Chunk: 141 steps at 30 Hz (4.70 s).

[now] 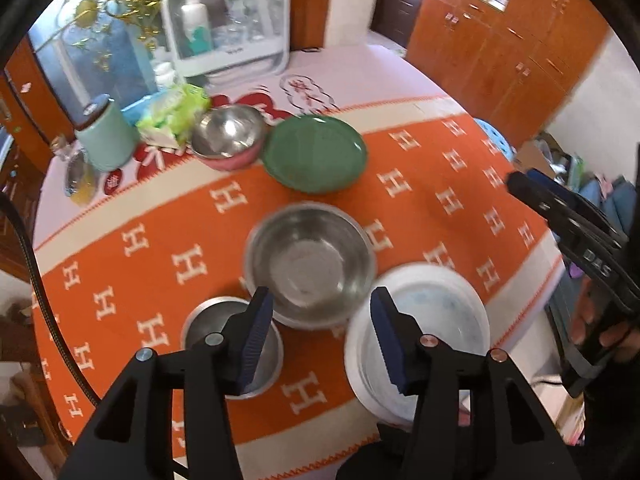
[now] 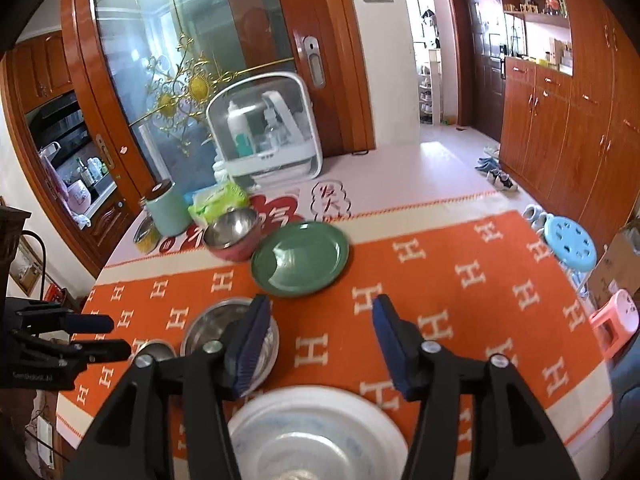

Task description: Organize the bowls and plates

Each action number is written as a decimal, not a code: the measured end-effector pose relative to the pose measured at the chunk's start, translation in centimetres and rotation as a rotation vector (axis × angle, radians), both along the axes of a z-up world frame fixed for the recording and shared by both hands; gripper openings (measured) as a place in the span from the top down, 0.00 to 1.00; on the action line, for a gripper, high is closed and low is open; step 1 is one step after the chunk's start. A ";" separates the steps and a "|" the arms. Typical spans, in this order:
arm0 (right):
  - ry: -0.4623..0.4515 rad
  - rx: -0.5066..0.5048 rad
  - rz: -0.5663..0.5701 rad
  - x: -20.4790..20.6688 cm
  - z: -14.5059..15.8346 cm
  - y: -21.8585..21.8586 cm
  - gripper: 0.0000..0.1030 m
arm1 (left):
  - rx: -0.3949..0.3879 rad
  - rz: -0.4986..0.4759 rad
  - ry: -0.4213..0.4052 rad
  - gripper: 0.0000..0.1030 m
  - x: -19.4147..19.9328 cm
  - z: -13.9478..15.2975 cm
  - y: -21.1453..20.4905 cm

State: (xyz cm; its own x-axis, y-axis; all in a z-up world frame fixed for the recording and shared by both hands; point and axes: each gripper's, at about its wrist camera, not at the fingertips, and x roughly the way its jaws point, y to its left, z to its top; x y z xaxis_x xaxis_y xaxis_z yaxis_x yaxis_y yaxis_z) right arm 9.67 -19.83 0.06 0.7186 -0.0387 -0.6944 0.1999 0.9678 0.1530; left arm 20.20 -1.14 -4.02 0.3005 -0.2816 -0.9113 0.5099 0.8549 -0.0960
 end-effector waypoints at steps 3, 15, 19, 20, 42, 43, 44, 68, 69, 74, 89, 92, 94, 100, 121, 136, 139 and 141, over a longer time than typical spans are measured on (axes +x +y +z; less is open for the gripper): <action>0.002 -0.017 -0.004 1.4 1.3 -0.5 0.35 | 0.015 0.032 -0.004 0.51 2.1 0.7 -0.1; 0.106 -0.109 0.091 8.8 3.4 -0.9 0.27 | -0.005 0.109 -0.004 0.51 8.2 2.1 -1.9; 0.154 -0.110 0.120 11.4 2.6 -1.5 0.27 | -0.001 0.153 -0.020 0.51 10.3 2.0 -2.5; 0.166 -0.102 0.126 12.0 2.3 -1.7 0.27 | -0.004 0.161 -0.019 0.51 10.8 1.8 -2.6; 0.374 0.240 0.092 20.8 -10.8 -7.2 0.27 | -0.067 0.278 0.170 0.51 19.1 -10.2 -4.8; 0.379 0.253 0.094 20.9 -11.4 -7.4 0.27 | -0.081 0.283 0.170 0.51 19.3 -10.5 -4.8; 0.383 0.264 0.094 21.0 -11.9 -7.5 0.27 | -0.101 0.290 0.170 0.51 19.6 -11.0 -4.8; 0.272 0.612 0.084 21.3 -20.8 -9.4 0.40 | -0.228 0.274 0.293 0.44 21.9 -20.3 -7.1; 0.267 0.614 0.083 21.4 -20.9 -9.4 0.43 | -0.237 0.277 0.279 0.44 21.9 -20.3 -7.1; 0.233 0.624 0.091 21.7 -21.1 -9.4 0.56 | -0.264 0.285 0.265 0.44 22.0 -20.6 -7.2; 0.230 0.618 0.065 22.1 -22.2 -9.9 0.80 | -0.349 0.346 0.224 0.58 22.4 -20.7 -5.2; 0.227 0.632 0.053 21.9 -22.5 -10.2 0.86 | -0.364 0.365 0.228 0.60 22.4 -20.8 -4.8; 0.223 0.635 0.047 21.8 -22.7 -10.3 0.89 | -0.362 0.376 0.226 0.65 22.4 -20.9 -4.6; 0.213 0.644 0.030 21.5 -22.8 -10.5 0.93 | -0.335 0.390 0.215 0.75 22.3 -21.0 -4.5; 0.208 0.550 0.032 18.3 -20.1 -9.4 0.93 | -0.356 0.413 0.226 0.87 20.4 -19.1 -3.8; 0.119 0.447 0.048 13.9 -13.3 -7.9 0.91 | -0.416 0.328 0.119 0.87 16.7 -12.6 -3.1; 0.094 0.436 0.047 12.7 -11.8 -7.5 0.91 | -0.433 0.314 0.112 0.87 15.7 -11.5 -2.5; 0.079 0.428 0.050 11.7 -10.9 -7.2 0.91 | -0.443 0.299 0.097 0.87 14.8 -10.5 -2.2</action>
